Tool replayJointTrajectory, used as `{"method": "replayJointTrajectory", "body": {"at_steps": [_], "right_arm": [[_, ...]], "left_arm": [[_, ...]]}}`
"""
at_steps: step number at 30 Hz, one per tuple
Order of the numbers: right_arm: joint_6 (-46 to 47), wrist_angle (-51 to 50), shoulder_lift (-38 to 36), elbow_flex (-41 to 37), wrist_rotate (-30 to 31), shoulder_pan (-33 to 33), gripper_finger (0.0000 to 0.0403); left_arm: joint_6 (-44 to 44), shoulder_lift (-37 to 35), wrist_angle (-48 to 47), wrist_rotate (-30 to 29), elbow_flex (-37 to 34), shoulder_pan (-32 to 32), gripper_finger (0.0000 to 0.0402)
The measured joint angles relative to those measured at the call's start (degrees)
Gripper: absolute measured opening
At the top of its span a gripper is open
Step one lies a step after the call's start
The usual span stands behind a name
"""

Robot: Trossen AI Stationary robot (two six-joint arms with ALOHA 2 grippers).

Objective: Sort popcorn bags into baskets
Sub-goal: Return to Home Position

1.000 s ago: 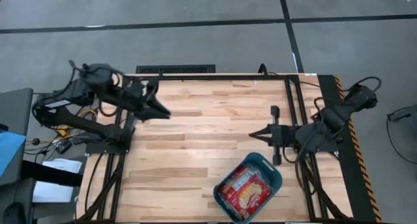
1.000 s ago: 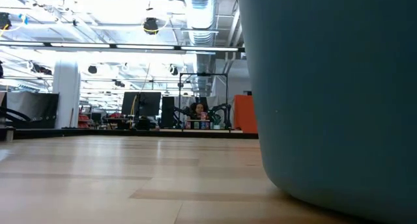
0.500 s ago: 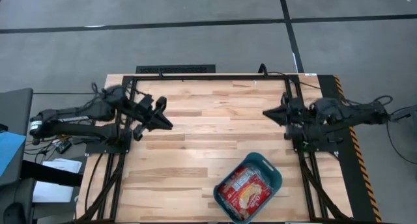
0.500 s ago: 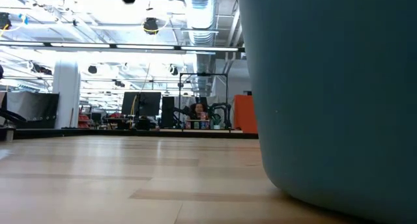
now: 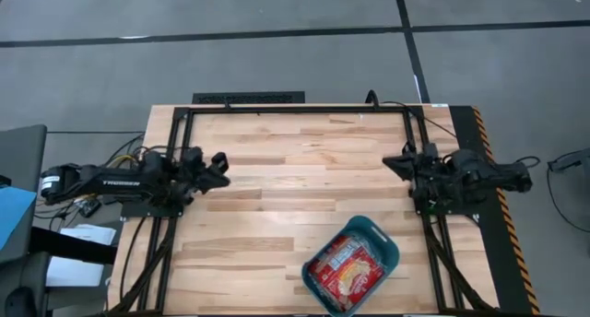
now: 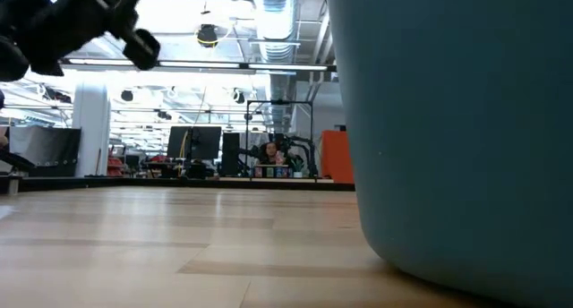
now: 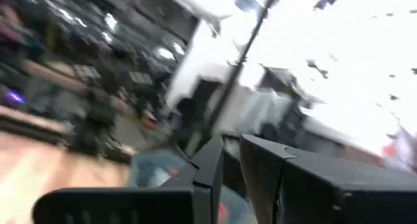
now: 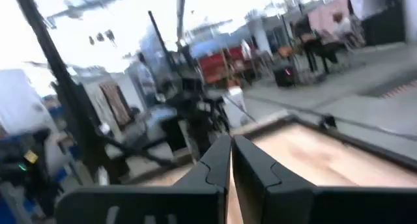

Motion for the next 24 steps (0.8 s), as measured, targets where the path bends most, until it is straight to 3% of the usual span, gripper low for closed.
{"method": "replayJointTrajectory", "body": {"at_steps": [3,7,11,14,18,22,24], "right_arm": [[1.15,1.82,1.29,-0.68,-0.11,-0.81,0.0043],[2.40,2.18,-0.15,-1.95,-0.77,-1.98,0.0045],[3.32,1.42,-0.02,-1.98,-2.05,-2.87,0.0043],[3.40,1.76,-0.13,-1.76,-2.11,-2.83,0.0043],[3.39,1.33,-0.10,-1.80,-2.11,-2.82,0.0045],[2.56,1.16,-0.10,-1.80,-2.11,-2.84,0.0044],[2.51,0.53,-0.10,-1.80,-2.09,-2.85,0.0043]], "left_arm": [[-3.79,-2.22,4.48,7.66,0.03,0.48,0.0044],[-11.16,-6.54,6.60,11.80,-0.10,3.74,0.0044],[-24.59,-12.41,6.64,11.13,0.05,8.68,0.0044],[-23.62,-17.85,4.79,6.30,0.46,11.41,0.0044],[-13.86,-25.08,-15.31,1.26,0.58,13.97,0.0044],[-2.21,-29.66,-43.60,-9.06,0.52,13.26,0.0044],[2.19,-31.54,-49.79,-14.01,-0.01,11.71,0.0044]]}}
